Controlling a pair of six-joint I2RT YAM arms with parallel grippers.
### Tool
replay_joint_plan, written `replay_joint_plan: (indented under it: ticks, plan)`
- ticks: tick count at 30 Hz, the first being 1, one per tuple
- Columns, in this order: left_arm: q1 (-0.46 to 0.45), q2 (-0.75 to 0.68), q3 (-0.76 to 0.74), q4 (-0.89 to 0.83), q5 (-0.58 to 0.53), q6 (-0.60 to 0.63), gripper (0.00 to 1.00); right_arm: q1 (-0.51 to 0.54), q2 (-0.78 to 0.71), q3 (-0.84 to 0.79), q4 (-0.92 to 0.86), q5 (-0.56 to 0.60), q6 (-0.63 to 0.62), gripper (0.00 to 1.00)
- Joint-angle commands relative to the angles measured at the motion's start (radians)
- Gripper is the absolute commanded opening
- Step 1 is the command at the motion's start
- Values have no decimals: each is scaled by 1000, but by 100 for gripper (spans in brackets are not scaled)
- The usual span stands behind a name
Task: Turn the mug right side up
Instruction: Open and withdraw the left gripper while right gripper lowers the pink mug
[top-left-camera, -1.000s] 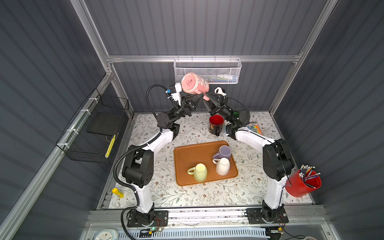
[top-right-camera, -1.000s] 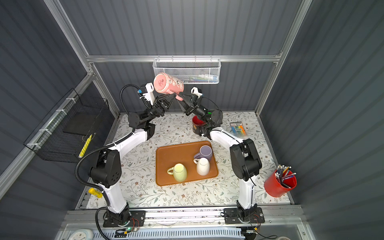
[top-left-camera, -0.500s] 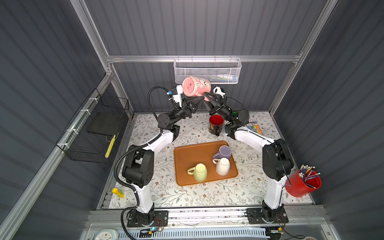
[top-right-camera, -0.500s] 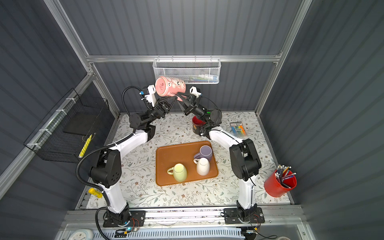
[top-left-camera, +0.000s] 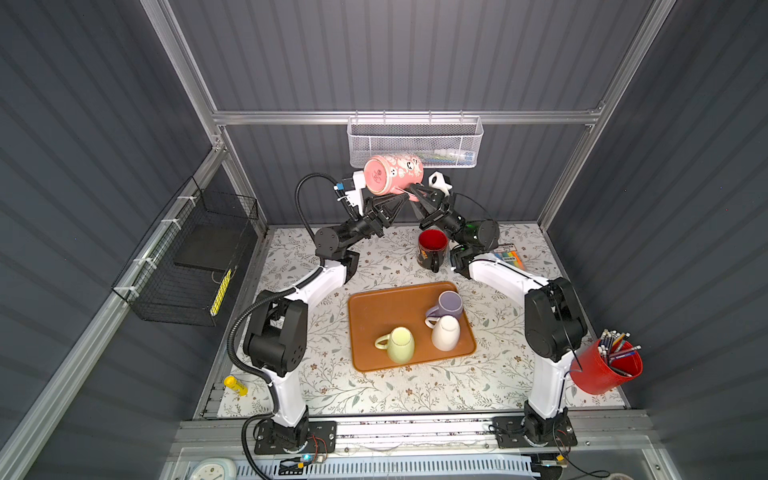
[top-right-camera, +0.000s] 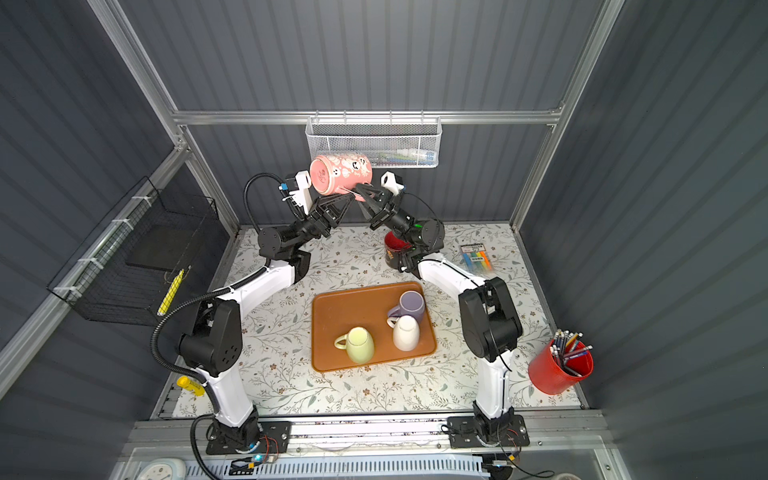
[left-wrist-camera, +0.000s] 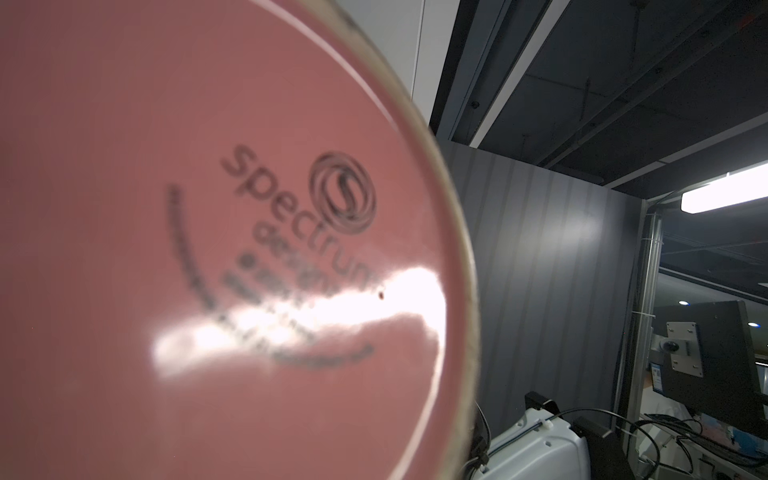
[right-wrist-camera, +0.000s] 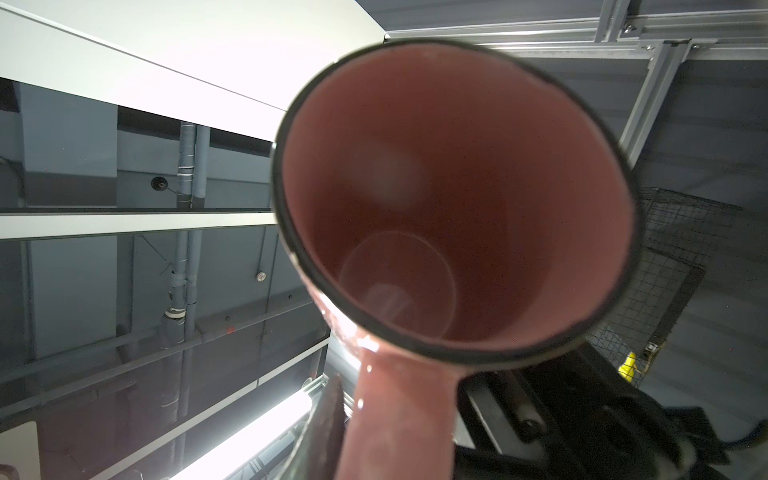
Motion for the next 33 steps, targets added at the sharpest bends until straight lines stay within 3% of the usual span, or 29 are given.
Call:
replay_joint_plan:
  ticks: [1,7,33]
  plan:
    - [-5,-81,-23,71,12,26,0,3,18,21,25,-55,-9,0]
    - [-5,-105,-66,71,26,40,0,1,-12,-12,-5,-93,-85,0]
    - [-2,-264,-489,69,72,128,0,13,-93,-260,45,-139,-196,0]
